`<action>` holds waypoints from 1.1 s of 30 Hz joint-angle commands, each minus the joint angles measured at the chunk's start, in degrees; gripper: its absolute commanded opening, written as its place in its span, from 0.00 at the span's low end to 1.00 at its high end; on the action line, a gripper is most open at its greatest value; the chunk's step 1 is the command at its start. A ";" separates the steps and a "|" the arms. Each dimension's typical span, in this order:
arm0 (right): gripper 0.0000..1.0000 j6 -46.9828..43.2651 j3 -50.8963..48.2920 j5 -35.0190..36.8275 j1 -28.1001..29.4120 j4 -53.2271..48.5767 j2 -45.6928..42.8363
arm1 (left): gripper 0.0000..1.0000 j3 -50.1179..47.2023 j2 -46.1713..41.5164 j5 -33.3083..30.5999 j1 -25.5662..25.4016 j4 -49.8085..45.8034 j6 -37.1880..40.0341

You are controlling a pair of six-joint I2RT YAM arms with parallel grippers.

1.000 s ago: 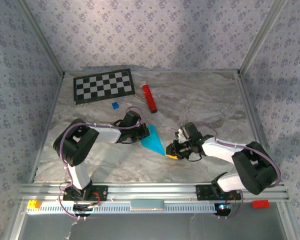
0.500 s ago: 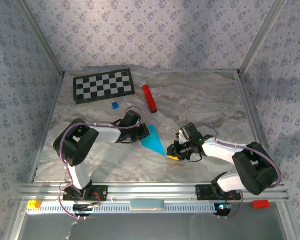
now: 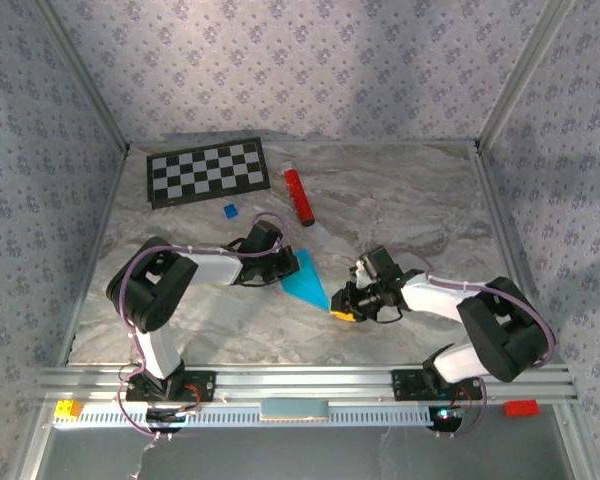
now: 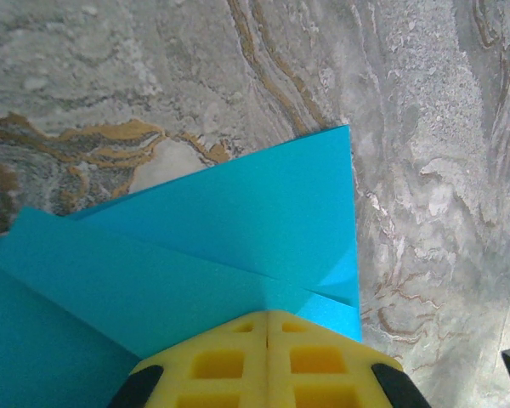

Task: Fold a paper plane with a square sheet of paper (pick it up from the middle)
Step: Fourth fold the wing at the center of the table, then turn over the paper at the center of the table.

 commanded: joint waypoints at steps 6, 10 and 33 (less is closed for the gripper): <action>0.27 0.95 1.55 -1.26 0.35 1.83 2.15 | 0.00 -0.79 2.51 -2.21 0.67 -6.76 0.26; 0.26 0.80 2.45 -1.34 0.40 1.70 2.26 | 0.00 -0.77 2.65 -2.12 0.63 -6.74 0.20; 0.06 -4.24 10.60 -0.70 1.65 2.46 10.84 | 0.00 -1.30 2.84 -2.54 0.60 -6.79 0.00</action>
